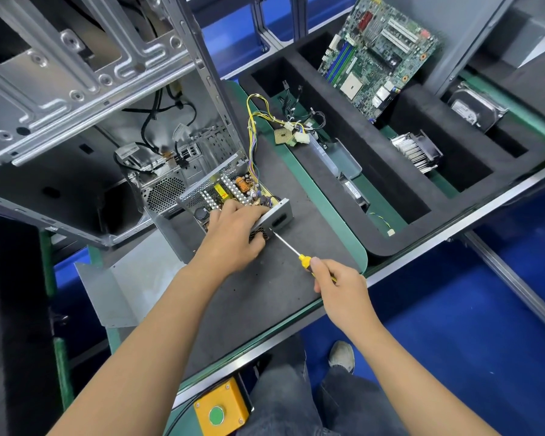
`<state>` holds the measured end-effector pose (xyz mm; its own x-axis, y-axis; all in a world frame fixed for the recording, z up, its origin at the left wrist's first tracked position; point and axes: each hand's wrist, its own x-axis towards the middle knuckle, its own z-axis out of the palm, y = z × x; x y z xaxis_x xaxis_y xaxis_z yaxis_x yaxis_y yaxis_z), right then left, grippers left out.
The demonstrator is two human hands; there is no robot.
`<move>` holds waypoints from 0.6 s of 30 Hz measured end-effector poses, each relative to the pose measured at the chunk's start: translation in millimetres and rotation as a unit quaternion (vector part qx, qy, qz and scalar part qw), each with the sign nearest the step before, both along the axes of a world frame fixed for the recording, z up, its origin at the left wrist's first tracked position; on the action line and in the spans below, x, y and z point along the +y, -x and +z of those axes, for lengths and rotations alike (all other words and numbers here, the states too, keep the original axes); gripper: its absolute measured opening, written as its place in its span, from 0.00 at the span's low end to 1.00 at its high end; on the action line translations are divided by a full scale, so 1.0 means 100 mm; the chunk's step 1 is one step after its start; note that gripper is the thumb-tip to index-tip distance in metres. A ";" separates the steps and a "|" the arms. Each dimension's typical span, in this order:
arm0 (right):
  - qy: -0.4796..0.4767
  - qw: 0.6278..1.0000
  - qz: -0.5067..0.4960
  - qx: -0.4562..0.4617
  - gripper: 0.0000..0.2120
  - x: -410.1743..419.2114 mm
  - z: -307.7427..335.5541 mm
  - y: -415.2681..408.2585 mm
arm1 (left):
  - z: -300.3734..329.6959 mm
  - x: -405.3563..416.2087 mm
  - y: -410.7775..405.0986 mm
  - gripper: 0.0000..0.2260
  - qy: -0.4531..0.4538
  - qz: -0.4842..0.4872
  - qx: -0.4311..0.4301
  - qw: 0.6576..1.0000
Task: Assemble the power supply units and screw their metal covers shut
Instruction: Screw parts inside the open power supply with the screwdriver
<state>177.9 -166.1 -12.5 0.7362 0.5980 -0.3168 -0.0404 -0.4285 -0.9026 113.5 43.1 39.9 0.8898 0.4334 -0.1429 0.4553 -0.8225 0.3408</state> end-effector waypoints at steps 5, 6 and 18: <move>0.000 1.000 -0.005 0.004 0.23 0.00 0.01 0.01 | -0.01 0.03 -0.01 0.20 0.028 0.022 0.023 0.999; 0.001 1.000 -0.007 0.005 0.23 0.00 0.01 0.01 | -0.01 0.03 -0.01 0.20 0.027 0.019 0.019 0.999; 0.001 0.999 -0.015 0.049 0.04 0.01 0.00 0.04 | 0.01 0.02 -0.02 0.21 0.018 -0.001 -0.008 1.000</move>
<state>173.5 -165.2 -12.7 0.7187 0.5758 -0.3897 -0.1416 -0.4275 -0.8929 116.0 45.4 40.6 0.8929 0.4264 -0.1445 0.4480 -0.8103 0.3777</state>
